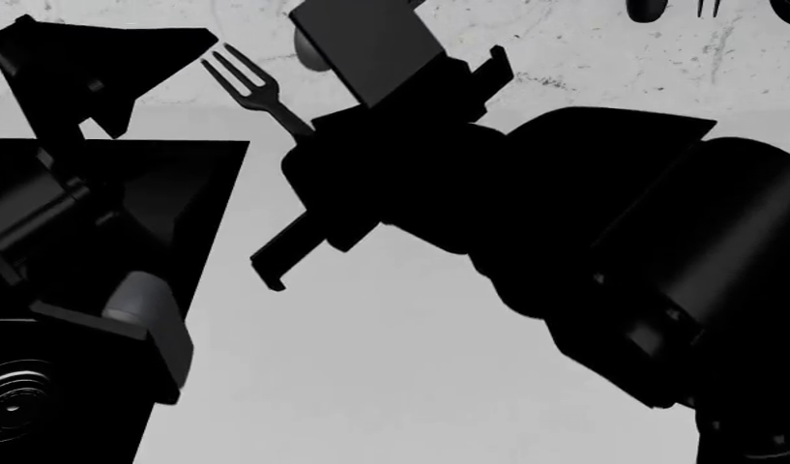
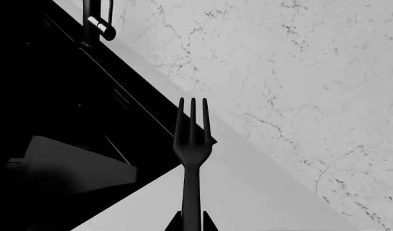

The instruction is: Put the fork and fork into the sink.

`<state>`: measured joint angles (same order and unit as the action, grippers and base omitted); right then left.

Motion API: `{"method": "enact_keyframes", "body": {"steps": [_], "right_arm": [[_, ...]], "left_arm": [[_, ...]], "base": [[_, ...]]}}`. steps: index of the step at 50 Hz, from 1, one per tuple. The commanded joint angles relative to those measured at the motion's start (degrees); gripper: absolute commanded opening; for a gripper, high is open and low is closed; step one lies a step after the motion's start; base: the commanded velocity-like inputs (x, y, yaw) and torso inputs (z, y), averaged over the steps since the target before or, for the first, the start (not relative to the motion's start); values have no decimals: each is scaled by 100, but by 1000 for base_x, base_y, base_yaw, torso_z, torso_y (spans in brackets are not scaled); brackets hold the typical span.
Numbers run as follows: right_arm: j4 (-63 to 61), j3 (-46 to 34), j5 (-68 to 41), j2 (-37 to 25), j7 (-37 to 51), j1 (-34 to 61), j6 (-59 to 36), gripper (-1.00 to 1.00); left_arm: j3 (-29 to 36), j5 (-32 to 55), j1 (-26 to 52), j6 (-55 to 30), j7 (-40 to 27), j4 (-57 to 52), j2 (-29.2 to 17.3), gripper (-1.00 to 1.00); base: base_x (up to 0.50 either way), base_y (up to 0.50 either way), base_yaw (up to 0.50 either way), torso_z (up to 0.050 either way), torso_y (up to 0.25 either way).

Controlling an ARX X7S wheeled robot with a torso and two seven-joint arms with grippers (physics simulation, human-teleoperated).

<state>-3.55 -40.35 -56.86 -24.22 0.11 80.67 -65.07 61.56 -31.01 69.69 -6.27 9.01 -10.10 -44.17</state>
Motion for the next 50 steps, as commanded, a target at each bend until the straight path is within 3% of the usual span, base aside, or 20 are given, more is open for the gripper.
{"method": "enact_keyframes", "body": {"steps": [1,50], "right_arm": [[-133,-15,-55,-29,26,-12,-57,-100],[-348,-98,-208,-38,20,-194,57,-100]], "left_arm": [[68,-55,-55,4,5,74,27,100],[373,-521,-158,31,-194,775,280,100]], "base": [[0,0,0,0,0],[0,0,0,0,0]]}}
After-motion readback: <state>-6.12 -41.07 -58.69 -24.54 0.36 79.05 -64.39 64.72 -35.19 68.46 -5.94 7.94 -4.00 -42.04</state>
